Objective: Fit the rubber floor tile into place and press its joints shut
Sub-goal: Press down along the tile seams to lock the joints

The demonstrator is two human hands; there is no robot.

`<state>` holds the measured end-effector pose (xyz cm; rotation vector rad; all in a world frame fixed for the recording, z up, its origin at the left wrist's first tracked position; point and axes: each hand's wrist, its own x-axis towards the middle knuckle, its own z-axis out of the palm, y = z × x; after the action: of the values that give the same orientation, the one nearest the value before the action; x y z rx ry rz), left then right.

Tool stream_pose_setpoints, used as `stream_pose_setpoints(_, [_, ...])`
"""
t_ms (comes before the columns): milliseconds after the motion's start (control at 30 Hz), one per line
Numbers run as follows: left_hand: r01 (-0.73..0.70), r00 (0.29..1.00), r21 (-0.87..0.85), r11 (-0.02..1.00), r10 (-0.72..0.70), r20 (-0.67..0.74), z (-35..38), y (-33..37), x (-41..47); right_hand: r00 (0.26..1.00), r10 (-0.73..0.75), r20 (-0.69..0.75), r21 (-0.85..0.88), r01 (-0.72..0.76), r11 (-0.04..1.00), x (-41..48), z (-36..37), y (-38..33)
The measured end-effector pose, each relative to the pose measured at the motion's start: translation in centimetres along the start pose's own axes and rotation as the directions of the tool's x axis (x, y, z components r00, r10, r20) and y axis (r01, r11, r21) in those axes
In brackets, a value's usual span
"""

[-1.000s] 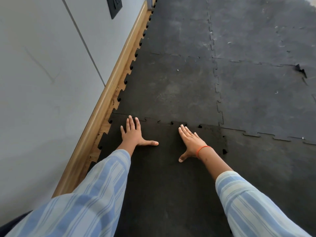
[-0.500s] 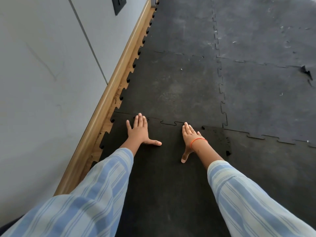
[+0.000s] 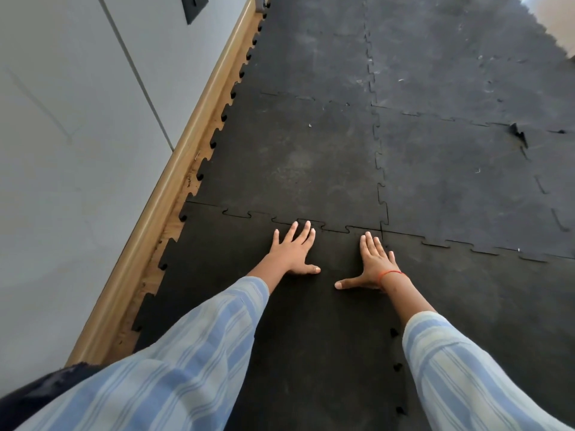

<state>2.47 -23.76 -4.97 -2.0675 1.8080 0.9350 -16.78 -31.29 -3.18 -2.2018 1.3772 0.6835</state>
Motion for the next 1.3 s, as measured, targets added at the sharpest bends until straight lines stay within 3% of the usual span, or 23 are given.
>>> stream_pose_setpoints(267, [0.005, 1.000, -0.010, 1.000, -0.005, -0.013, 0.2, 0.0, 0.0, 0.999, 0.007, 0.052, -0.004, -0.007, 1.000, 0.5, -0.8, -0.1])
stream_pose_setpoints(467, [-0.006, 0.999, 0.003, 1.000, 0.006, -0.042, 1.1, 1.6, -0.2, 0.975, 0.116, -0.190, 0.073, -0.103, 0.992, -3.1, 3.7, 1.3])
stream_pose_setpoints(600, [0.003, 1.000, 0.020, 1.000, -0.003, -0.005, 0.8, 1.4, 0.0, 0.959, 0.144, -0.243, 0.092, -0.125, 0.988, -3.6, 5.4, 1.5])
stream_pose_setpoints(1000, [-0.001, 1.000, 0.047, 0.999, 0.001, 0.007, 0.6, 1.6, -0.3, 0.992, 0.106, -0.072, 0.132, -0.096, 0.987, -2.7, 3.7, 2.4])
stream_pose_setpoints(1167, [-0.019, 1.000, 0.116, 0.993, 0.017, 0.016, 1.2, 2.5, -1.1, 0.971, 0.136, -0.195, 0.122, -0.113, 0.986, -4.8, 6.2, 2.0])
stream_pose_setpoints(1300, [-0.006, 0.999, 0.120, 0.993, 0.001, 0.037, 1.7, 3.4, -1.2, 0.973, 0.142, -0.182, 0.097, -0.126, 0.987, -5.0, 6.7, 2.1])
